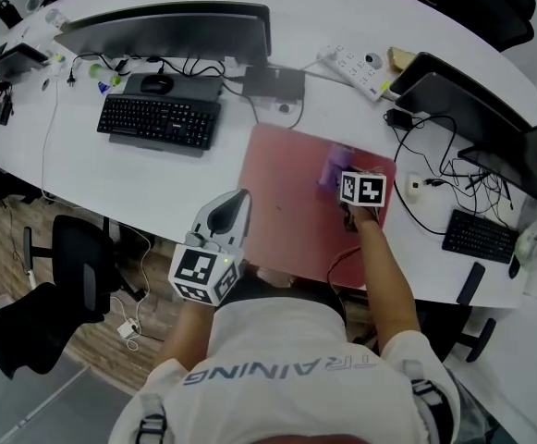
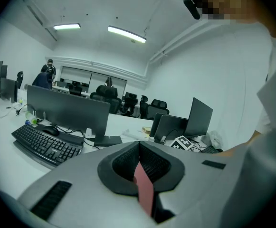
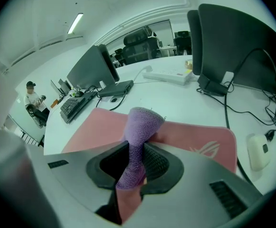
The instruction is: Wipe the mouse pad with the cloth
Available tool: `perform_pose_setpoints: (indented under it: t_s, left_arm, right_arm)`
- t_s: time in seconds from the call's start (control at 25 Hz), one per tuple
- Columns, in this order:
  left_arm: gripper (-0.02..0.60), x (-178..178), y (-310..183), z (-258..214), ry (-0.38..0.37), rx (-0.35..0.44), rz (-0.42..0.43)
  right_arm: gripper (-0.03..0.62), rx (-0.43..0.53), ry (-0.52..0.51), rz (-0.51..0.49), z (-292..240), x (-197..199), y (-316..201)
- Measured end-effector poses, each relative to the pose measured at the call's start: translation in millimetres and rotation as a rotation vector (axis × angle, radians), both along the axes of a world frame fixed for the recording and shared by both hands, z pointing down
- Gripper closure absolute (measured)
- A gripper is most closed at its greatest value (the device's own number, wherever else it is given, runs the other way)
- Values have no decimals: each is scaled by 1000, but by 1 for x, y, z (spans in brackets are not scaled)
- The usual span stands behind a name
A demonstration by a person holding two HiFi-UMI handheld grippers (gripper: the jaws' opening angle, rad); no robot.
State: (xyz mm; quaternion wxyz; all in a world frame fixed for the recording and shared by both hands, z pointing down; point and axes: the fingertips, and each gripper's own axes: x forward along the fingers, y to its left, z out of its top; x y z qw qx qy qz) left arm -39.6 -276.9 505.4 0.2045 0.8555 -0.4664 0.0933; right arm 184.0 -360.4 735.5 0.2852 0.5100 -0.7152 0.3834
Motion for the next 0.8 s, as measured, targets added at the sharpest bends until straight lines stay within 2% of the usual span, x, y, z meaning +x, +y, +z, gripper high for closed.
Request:
perform_pose_setpoints:
  t_s: [0.44,0.8]
  left_arm:
    - [551,66,18,-7,12,9,26]
    - [551,92,24,-18,28,31,44]
  right_arm:
    - [497,-3,11,83,2,93,24]
    - [497,-4,65,145,1,153,45]
